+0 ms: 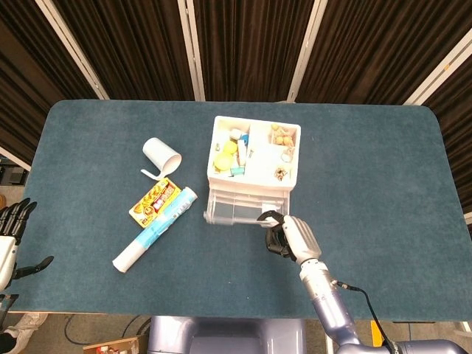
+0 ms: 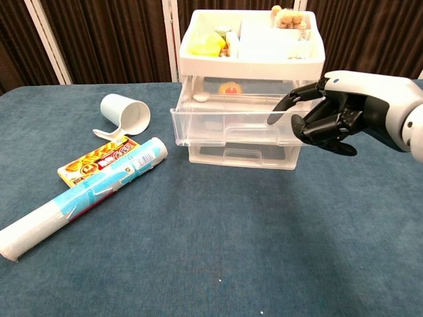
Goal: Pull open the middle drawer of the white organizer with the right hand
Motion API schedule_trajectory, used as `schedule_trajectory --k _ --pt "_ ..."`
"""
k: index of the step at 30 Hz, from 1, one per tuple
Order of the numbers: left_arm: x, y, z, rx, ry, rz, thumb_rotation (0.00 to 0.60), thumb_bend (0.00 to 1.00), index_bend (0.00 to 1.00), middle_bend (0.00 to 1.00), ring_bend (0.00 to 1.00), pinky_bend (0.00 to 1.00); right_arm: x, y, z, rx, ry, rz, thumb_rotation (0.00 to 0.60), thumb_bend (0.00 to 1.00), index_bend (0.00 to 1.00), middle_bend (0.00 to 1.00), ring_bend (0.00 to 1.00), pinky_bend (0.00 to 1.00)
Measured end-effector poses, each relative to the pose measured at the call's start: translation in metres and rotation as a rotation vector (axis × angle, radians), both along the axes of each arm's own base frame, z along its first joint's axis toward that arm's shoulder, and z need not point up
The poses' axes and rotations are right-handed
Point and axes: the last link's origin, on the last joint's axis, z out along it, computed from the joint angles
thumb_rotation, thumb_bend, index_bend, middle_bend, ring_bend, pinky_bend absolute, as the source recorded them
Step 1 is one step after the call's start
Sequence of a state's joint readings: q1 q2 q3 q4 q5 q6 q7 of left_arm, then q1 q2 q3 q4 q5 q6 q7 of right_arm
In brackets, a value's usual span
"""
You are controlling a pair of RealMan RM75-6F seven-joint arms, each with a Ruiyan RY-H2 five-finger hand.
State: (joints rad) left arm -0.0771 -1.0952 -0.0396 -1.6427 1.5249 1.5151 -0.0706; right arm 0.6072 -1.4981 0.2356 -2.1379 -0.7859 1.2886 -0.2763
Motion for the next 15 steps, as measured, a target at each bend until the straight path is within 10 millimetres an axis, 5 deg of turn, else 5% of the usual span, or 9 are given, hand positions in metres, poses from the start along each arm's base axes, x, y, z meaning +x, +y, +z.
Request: schedule_trajectory --k 6,8,11,15 --pt "-0.0001 0.0 0.0 0.0 -0.005 0.004 0.6 0.01 0.0 0.0 0.0 0.03 0.0008 0.0042 0.0016 0.001 -0.025 0.006 0.6 0.7 0.39 0.86 0.82 0.87" --pt "-0.0001 0.0001 0.0002 0.001 -0.005 0.004 0.6 0.01 0.0 0.0 0.0 0.03 0.0005 0.0053 0.002 0.0 -0.025 0.009 0.6 0.69 0.3 0.86 0.81 0.87" --pt "-0.0002 0.0 0.0003 0.0 -0.004 0.004 0.6 0.01 0.0 0.0 0.0 0.03 0.0003 0.0074 0.0022 0.004 -0.022 0.016 0.6 0.61 0.04 0.85 0.8 0.87" --pt "0.0001 -0.0002 0.0004 0.002 -0.004 0.002 0.6 0.01 0.0 0.0 0.0 0.03 0.0005 0.0081 0.0027 0.006 -0.014 0.032 0.6 0.47 0.0 0.84 0.79 0.87"
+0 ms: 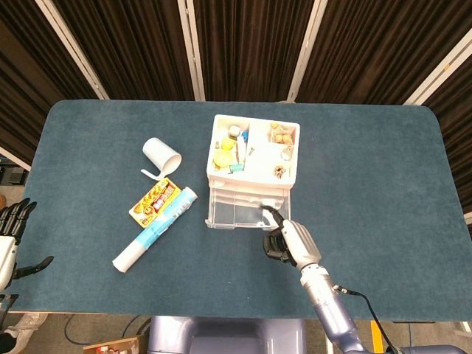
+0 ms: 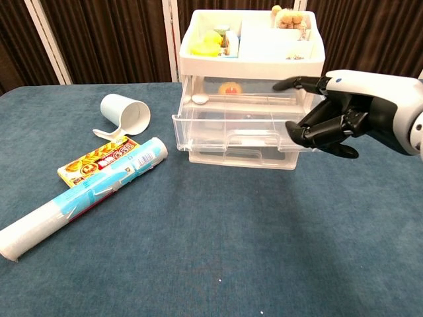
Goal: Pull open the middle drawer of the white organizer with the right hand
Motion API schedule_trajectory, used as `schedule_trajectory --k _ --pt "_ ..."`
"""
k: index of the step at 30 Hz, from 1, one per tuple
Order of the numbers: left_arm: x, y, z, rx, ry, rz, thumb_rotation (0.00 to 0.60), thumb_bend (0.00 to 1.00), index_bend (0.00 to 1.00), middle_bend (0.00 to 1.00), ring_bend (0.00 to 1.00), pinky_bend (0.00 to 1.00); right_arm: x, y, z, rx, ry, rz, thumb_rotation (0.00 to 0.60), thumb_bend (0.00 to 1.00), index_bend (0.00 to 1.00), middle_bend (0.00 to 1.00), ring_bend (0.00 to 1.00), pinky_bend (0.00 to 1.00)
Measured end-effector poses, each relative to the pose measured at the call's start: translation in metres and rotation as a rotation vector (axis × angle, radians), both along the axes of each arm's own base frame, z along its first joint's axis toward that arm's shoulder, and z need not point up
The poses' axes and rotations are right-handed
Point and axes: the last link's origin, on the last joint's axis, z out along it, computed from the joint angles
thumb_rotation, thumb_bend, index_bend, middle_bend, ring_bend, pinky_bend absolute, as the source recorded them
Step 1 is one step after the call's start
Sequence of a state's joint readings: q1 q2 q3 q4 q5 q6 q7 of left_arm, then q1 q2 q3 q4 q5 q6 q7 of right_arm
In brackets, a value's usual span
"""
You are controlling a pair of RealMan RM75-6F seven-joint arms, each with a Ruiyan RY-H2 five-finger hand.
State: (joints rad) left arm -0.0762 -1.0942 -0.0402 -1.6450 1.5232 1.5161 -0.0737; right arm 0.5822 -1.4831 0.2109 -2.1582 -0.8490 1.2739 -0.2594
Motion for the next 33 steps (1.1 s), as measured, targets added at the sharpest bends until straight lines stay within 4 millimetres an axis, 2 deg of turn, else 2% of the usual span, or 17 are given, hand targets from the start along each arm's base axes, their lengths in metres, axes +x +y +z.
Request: schedule_trajectory --k 11,16,19,22,23,27,29,33 --pt "-0.001 0.0 0.001 0.004 -0.001 0.007 0.6 0.01 0.0 0.0 0.0 0.03 -0.004 0.006 0.011 -0.056 0.042 0.042 0.6 0.45 0.0 0.83 0.79 0.87" --pt "-0.001 -0.002 0.003 0.011 0.002 0.001 0.6 0.01 0.0 0.0 0.0 0.03 -0.022 0.011 0.036 -0.14 0.135 0.057 0.6 0.45 0.0 0.8 0.76 0.85" --pt "0.0 -0.004 0.003 0.014 0.007 -0.006 0.6 0.01 0.0 0.0 0.0 0.03 -0.039 0.013 0.057 -0.217 0.212 0.055 0.6 0.44 0.0 0.66 0.64 0.76" --pt "0.001 -0.006 0.004 0.019 0.02 -0.015 0.6 0.01 0.0 0.0 0.0 0.03 -0.063 0.018 0.078 -0.285 0.313 0.051 0.6 0.38 0.0 0.42 0.4 0.59" --pt "0.001 -0.006 0.004 0.022 0.022 -0.018 0.6 0.01 0.0 0.0 0.0 0.03 -0.073 0.02 0.085 -0.305 0.356 0.05 0.6 0.34 0.0 0.31 0.28 0.51" --pt "0.001 -0.01 0.004 0.035 0.043 -0.025 0.6 0.01 0.0 0.0 0.0 0.03 -0.107 0.034 0.097 -0.347 0.462 0.054 0.6 0.22 0.0 0.04 0.02 0.25" --pt "0.002 -0.011 0.004 0.043 0.053 -0.029 0.6 0.01 0.0 0.0 0.0 0.03 -0.121 0.04 0.101 -0.36 0.51 0.061 0.6 0.18 0.0 0.0 0.0 0.17" --pt "0.002 -0.014 0.004 0.064 0.083 -0.035 0.6 0.01 0.0 0.0 0.0 0.03 -0.152 0.053 0.108 -0.402 0.64 0.084 0.6 0.15 0.0 0.0 0.0 0.13"
